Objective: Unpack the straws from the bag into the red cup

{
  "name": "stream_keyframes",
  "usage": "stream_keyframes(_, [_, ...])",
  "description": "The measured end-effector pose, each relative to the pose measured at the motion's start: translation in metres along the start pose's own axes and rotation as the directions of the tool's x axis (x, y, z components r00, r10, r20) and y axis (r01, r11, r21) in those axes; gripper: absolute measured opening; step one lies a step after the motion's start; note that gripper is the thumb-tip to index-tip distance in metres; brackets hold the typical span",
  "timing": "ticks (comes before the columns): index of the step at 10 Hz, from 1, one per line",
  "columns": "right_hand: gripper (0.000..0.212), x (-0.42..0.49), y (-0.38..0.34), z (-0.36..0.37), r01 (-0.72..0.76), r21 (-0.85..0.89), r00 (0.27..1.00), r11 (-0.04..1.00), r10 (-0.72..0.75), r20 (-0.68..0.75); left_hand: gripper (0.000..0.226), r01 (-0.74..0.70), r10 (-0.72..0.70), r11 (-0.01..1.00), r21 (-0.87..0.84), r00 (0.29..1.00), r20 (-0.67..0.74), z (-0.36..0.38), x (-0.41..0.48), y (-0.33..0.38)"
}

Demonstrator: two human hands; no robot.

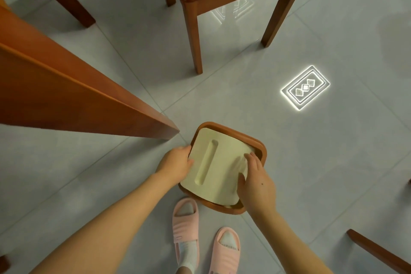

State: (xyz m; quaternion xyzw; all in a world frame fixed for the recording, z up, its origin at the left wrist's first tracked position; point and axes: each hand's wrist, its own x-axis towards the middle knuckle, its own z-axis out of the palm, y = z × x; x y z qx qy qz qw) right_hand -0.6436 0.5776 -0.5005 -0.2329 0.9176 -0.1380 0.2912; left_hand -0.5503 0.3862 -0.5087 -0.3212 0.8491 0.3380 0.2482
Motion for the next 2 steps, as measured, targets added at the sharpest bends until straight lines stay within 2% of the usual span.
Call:
stream_keyframes(1, [0.045, 0.0, -0.012, -0.018, 0.021, -0.049, 1.0, 0.999, -0.022, -0.015, 0.035, 0.046, -0.059, 0.99, 0.13, 0.993, 0.098, 0.006, -0.003, 0.005])
stream_keyframes(2, [0.044, -0.005, -0.024, -0.036, 0.104, -0.053, 0.992, 0.993, -0.108, -0.065, 0.035, 0.073, -0.091, 0.985, 0.157, 0.99, 0.111, 0.004, -0.013, 0.006])
